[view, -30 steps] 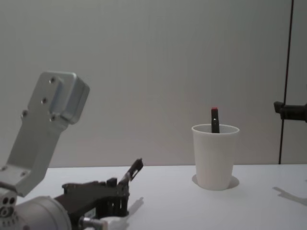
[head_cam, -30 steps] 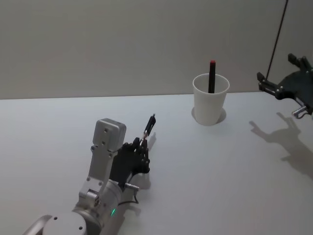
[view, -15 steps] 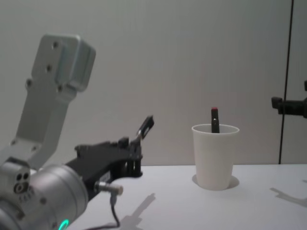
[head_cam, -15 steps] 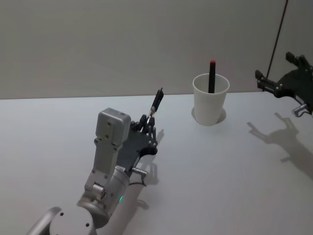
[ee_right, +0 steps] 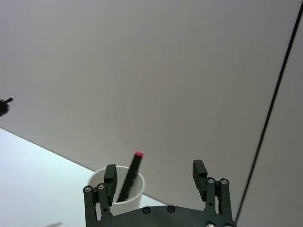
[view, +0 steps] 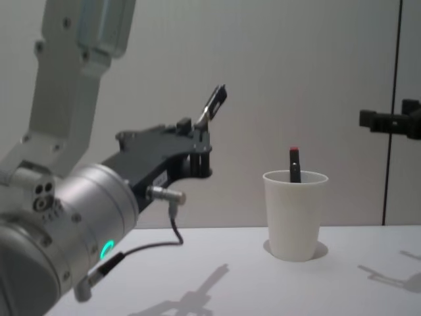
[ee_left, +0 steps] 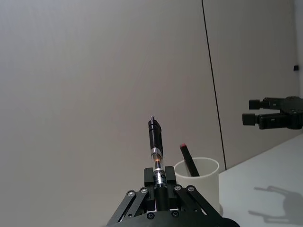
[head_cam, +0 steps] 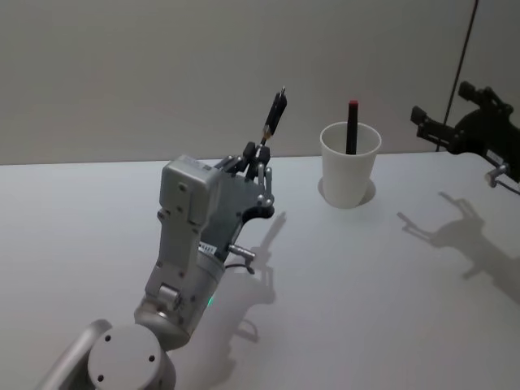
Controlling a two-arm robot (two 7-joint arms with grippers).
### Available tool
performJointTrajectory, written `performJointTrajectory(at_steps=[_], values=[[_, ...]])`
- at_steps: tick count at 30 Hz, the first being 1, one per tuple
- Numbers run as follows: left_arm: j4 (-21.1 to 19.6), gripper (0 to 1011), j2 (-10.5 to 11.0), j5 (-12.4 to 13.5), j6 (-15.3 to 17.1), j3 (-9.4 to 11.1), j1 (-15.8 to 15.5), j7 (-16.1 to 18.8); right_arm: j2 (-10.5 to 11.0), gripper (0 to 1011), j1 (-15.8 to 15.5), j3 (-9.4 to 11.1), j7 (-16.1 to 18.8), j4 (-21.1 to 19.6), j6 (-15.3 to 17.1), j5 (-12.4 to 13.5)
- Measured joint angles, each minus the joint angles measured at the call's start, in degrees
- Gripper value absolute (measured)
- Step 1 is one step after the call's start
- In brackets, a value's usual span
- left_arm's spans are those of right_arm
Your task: Place the pen into the pen holder.
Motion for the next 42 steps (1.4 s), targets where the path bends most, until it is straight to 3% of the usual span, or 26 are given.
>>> performJointTrajectory(at_steps=[9,10,13,15,17,24,36,42], values=[[-0.78,140,-0.56,1.38,-3.13,-0.30,-0.33,-0.27,-0.17,1002,0.00,0.21,3.78,-2.03,5.73,9.05],[-0.78,140,-0.56,1.38,-3.13,-0.30,-0.33,-0.27,-0.17,1002,0.00,0.21,3.78,-2.03,5.73,9.05],[-1.02,140,-0.68,1.65,-3.97,-0.31,-0.09,-0.27,-0.35,1002,0.15,0.23,5.08,-2.51,8.41,12.98],[-1.10,140,-0.72,1.73,-4.25,-0.31,-0.01,-0.27,-0.39,1002,0.19,0.23,5.29,-2.58,8.91,13.68],[-1.17,140,-0.77,1.84,-4.58,-0.31,0.11,-0.28,-0.56,1002,0.40,0.22,6.12,-2.84,10.82,16.50],[-1.36,140,-0.88,2.08,-5.30,-0.29,0.35,-0.28,-0.98,1002,1.03,0.08,7.61,-3.09,14.82,22.51],[-1.52,140,-0.96,2.27,-5.92,-0.25,0.55,-0.27,-2.20,1002,2.77,-0.46,9.75,-2.90,22.93,35.56],[-1.55,140,-0.99,2.30,-6.05,-0.25,0.58,-0.26,-2.45,1002,3.17,-0.73,10.62,-2.31,24.59,39.19]])
